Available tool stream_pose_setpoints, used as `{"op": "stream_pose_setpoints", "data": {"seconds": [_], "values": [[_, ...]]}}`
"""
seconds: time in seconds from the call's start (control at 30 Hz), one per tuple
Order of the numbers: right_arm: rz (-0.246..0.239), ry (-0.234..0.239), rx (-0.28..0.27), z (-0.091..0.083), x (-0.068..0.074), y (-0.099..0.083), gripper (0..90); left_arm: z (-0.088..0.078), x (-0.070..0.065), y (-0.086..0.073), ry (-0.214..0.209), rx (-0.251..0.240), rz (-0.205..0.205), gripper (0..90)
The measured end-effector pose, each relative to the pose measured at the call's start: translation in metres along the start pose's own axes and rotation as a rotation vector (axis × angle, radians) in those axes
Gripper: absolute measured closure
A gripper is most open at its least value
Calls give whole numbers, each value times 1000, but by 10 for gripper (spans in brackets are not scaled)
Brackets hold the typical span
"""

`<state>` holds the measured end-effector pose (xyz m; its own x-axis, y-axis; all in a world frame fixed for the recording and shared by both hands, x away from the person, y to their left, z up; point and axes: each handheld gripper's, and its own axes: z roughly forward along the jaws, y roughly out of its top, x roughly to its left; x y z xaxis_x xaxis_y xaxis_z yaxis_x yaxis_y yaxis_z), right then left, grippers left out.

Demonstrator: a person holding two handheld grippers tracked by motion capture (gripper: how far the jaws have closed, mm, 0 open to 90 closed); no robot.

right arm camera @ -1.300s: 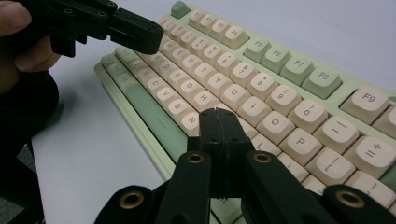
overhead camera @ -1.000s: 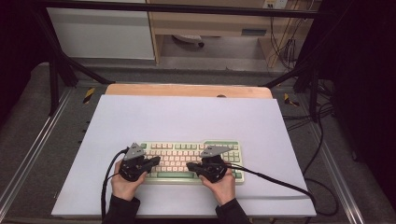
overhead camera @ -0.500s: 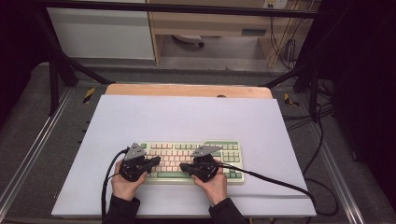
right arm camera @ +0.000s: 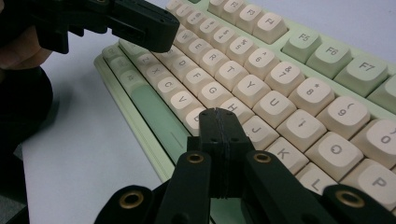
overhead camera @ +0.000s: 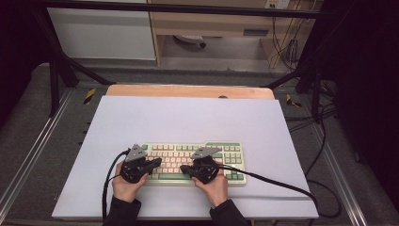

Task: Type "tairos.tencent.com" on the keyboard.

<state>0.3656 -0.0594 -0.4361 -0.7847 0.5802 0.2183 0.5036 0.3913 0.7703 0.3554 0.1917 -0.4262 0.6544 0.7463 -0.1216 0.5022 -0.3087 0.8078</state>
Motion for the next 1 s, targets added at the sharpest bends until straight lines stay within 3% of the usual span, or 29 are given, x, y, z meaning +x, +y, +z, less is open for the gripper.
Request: {"op": "stream_pose_setpoints", "data": {"seconds": [0.43, 0.77, 1.0], "values": [[-4, -1, 4, 1, 0, -1, 900, -1, 0, 0, 0, -5, -2, 900], [-39, -17, 6, -17, 0, 4, 900, -4, -1, 2, -1, -14, 3, 900], [-27, -31, 7, -31, -8, -1, 900, -3, -4, 5, -3, -10, 18, 900]]}}
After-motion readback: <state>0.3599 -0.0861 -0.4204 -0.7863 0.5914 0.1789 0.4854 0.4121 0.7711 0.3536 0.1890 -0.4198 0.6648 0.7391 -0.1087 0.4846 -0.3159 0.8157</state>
